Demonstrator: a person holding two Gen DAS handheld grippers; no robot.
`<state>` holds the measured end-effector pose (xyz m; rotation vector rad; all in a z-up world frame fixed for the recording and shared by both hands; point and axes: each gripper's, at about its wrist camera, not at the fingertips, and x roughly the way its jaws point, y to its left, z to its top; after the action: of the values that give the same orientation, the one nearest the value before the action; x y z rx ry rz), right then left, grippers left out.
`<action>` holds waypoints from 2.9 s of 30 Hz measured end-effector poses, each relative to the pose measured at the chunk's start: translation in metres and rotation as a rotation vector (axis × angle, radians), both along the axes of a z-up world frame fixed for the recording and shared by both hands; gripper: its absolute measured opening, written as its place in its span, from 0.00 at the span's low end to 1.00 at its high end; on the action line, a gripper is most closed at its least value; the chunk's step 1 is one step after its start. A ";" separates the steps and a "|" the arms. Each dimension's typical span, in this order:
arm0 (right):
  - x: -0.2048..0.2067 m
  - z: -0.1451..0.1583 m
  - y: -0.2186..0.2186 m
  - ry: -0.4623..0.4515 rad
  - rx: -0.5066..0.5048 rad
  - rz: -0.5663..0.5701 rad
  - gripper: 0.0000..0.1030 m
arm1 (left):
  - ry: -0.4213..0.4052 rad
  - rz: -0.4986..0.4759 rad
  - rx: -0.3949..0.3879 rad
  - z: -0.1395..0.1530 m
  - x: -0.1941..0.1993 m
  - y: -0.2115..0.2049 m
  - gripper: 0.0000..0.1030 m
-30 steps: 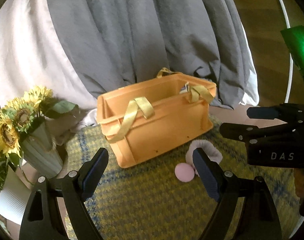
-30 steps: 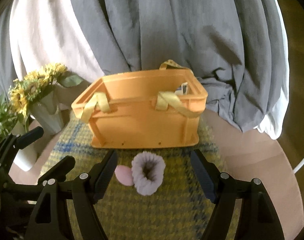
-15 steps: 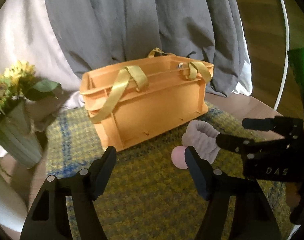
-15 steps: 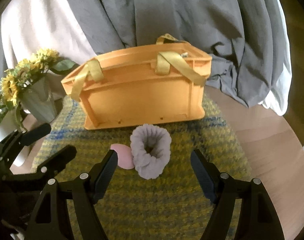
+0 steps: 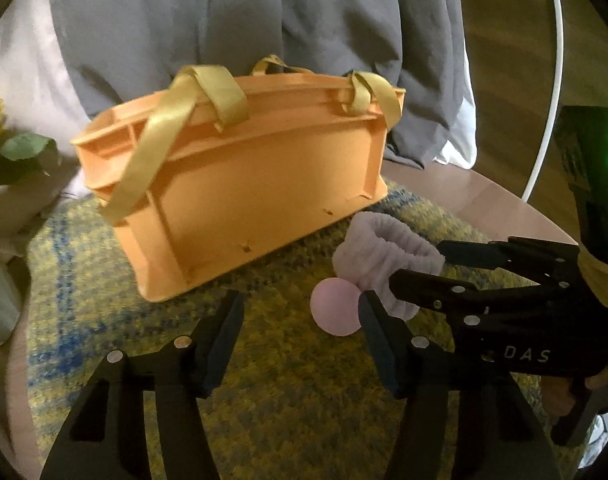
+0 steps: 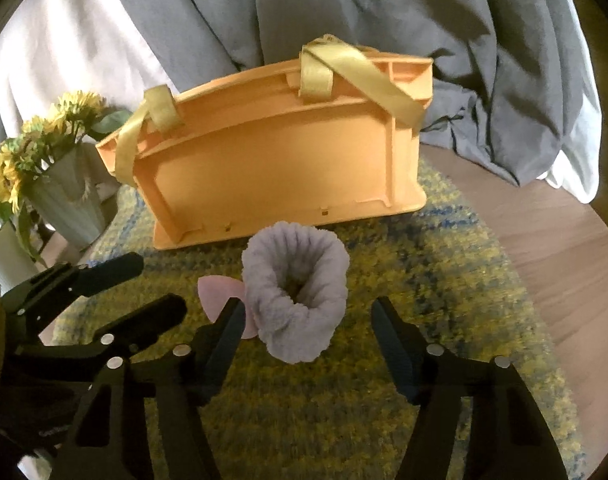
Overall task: Organize soft objects
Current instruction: 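Withdraw both tools toward the pink ball and lilac scrunchie, then grasp the pink sponge ball with the left tool while the right tool grasps the lilac scrunchie, then carry the pink ball and lilac scrunchie over the orange crate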
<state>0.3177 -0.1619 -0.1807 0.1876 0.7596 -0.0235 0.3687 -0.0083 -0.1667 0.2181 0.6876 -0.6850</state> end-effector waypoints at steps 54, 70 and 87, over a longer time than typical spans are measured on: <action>-0.038 0.072 -0.008 -0.078 -0.004 0.042 0.24 | -0.010 0.218 -0.092 0.079 -0.049 0.011 0.33; -0.055 0.143 -0.009 -0.247 -0.037 0.090 0.24 | -0.204 0.261 -0.156 0.147 -0.074 0.012 0.33; -0.027 0.188 -0.007 -0.405 -0.042 0.099 0.24 | -0.367 0.290 -0.191 0.194 -0.047 0.013 0.33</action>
<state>0.2906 -0.1686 0.0072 0.1094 0.3630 0.0907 0.3218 0.0043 0.0273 0.0622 0.2908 -0.4130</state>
